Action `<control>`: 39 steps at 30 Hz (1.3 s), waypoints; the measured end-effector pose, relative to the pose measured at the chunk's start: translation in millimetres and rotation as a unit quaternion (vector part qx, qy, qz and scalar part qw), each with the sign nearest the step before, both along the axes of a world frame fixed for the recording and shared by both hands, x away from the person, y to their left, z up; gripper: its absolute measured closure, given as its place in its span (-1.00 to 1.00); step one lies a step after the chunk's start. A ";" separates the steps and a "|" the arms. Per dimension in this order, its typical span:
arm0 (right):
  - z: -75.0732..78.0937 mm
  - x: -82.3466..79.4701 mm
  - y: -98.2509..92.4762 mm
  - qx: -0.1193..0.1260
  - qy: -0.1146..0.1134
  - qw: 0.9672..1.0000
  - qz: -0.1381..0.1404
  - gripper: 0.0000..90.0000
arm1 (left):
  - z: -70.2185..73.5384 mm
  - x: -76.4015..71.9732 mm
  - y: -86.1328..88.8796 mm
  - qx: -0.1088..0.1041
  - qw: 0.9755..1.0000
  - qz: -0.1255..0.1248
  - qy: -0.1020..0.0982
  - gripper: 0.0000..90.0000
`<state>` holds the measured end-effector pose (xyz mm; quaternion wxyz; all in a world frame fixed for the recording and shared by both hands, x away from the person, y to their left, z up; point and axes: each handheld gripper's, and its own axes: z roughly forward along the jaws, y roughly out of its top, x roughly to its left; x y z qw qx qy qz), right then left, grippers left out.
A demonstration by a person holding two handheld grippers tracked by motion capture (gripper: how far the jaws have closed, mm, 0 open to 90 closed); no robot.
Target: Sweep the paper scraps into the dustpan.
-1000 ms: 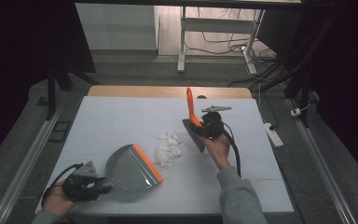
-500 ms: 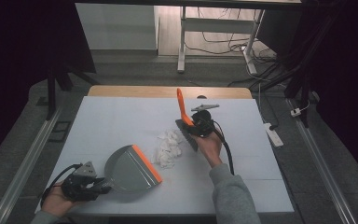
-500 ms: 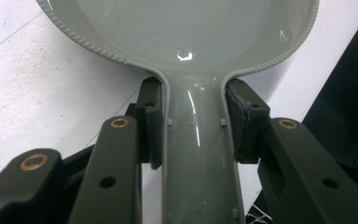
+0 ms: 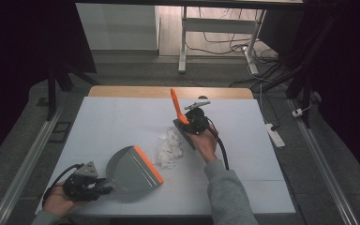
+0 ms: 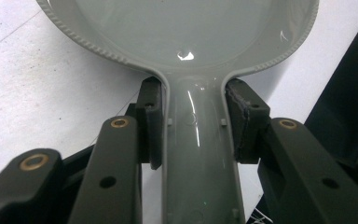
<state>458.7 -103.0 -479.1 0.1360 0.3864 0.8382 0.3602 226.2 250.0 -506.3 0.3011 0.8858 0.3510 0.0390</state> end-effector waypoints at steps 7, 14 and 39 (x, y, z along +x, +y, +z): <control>-1.6 4.4 6.0 -0.008 0.002 1.000 0.004 0.56 | -1.8 2.5 -2.5 -0.003 1.000 -0.003 0.006 0.37; -6.8 4.3 17.7 -0.012 0.009 1.000 0.020 0.56 | -2.7 4.0 -2.9 -0.005 1.000 -0.004 0.010 0.37; 26.1 -37.4 1.6 0.037 -0.014 0.998 0.053 0.56 | -3.2 6.6 -7.8 -0.010 1.000 -0.003 0.019 0.37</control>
